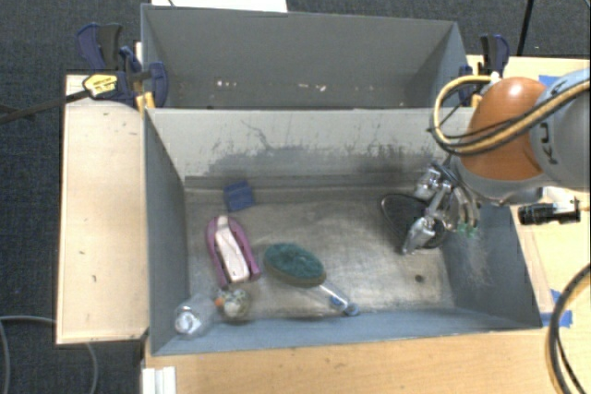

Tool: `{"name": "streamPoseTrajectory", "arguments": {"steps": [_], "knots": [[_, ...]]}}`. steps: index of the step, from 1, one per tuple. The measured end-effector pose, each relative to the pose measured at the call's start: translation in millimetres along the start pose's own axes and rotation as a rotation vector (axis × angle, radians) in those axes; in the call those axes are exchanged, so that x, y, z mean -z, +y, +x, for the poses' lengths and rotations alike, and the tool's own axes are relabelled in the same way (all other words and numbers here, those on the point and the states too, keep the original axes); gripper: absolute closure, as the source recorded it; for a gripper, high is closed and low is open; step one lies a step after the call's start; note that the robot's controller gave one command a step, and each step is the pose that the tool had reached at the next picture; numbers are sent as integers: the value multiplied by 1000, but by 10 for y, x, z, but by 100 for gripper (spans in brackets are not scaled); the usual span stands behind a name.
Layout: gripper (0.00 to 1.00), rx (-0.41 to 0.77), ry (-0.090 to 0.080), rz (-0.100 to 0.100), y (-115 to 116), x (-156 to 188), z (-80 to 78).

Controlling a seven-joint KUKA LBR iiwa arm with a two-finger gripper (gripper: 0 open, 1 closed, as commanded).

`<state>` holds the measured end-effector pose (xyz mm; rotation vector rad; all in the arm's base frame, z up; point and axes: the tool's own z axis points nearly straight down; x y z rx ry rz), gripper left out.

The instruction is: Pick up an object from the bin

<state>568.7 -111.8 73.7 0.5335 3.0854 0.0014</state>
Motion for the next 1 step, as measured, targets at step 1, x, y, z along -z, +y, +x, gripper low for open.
{"name": "streamPoseTrajectory", "arguments": {"steps": [1], "knots": [[100, 6, 4, 1, 4, 301, -12]]}}
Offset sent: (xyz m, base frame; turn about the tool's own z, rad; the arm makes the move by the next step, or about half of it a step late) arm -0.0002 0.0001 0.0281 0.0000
